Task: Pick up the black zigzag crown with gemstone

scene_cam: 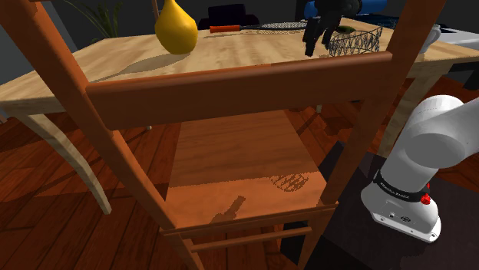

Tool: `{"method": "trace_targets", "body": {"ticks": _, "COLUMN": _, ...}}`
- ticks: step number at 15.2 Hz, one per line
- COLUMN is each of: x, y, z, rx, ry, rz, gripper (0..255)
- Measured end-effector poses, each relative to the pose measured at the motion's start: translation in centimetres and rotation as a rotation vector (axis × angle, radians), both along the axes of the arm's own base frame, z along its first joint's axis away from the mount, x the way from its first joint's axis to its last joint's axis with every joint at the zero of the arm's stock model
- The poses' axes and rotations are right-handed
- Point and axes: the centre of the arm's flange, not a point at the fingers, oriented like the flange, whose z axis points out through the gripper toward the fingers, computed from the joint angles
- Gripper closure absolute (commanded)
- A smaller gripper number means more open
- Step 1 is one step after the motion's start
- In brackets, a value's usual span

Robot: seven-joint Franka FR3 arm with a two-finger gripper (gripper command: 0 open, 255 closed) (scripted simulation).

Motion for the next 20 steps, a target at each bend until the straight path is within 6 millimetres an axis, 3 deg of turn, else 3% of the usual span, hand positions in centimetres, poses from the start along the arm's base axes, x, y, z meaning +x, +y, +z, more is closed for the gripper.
{"method": "trace_targets", "body": {"ticks": 3, "x": -0.1, "y": -1.6, "z": 0.3, "rx": 0.008, "ry": 0.004, "rz": -0.001, "gripper": 0}}
{"method": "trace_targets", "body": {"ticks": 13, "x": -2.1, "y": -14.9, "z": 2.8, "rx": 0.072, "ry": 0.035, "rz": -0.002, "gripper": 0}}
{"method": "trace_targets", "body": {"ticks": 20, "x": -2.3, "y": -16.1, "z": -0.1, "rx": 0.078, "ry": 0.039, "rz": -0.001, "gripper": 0}}
